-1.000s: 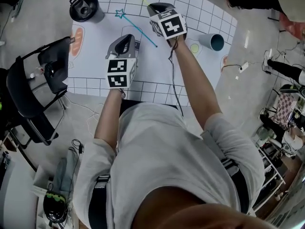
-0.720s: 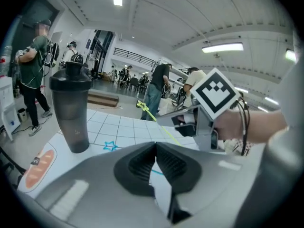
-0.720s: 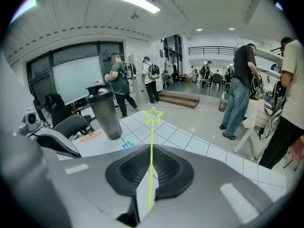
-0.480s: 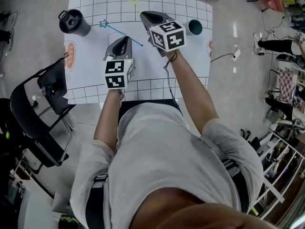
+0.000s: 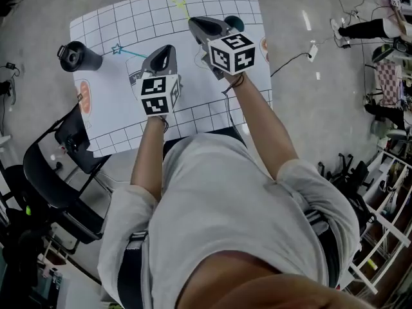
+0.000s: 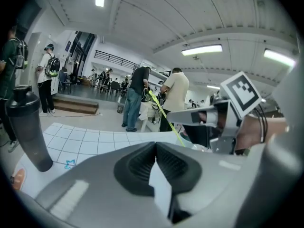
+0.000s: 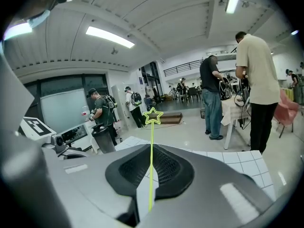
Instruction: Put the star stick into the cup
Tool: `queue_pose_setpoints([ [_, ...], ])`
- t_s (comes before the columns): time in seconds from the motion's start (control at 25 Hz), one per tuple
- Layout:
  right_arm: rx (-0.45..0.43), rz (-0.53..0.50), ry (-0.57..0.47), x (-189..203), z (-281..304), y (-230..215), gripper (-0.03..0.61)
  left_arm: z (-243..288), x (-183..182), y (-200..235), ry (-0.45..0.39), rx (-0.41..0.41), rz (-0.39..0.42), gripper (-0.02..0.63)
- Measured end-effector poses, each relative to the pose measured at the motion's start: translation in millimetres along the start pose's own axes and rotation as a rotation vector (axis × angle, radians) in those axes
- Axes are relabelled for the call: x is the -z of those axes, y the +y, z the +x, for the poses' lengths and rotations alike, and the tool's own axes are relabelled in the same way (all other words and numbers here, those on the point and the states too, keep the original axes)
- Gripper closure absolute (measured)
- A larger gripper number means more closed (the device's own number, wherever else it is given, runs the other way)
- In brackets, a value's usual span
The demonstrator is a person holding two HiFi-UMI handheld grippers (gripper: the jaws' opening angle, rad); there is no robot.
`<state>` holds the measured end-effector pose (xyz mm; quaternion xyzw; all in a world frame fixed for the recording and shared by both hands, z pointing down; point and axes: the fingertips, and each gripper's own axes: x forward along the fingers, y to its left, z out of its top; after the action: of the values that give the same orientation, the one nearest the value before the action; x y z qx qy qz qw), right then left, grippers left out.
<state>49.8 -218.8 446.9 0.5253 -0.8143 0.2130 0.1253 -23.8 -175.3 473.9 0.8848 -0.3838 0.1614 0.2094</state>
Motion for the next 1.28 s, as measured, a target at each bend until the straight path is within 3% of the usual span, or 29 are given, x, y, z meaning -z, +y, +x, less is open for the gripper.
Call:
queue_pose_setpoints([
  [0.4, 0.106, 0.014, -0.211, -51, -63, -70, 0.565, 37, -17, -58, 0.002, 0.071, 0.064, 0.611],
  [0.76, 0.080, -0.033, -0.278, -83, -75, -100, 0.565, 53, -48, -89, -0.033, 0.063, 0.073, 0.611],
  [1.0, 0.027, -0.044, -0.293, -68, -59, -125, 0.565, 59, -31, -83, 0.015, 0.006, 0.058, 0.611],
  [1.28, 0.010, -0.018, -0.237, -22, -50, -143, 0.565, 60, 5, -74, 0.082, -0.056, 0.019, 0.611],
])
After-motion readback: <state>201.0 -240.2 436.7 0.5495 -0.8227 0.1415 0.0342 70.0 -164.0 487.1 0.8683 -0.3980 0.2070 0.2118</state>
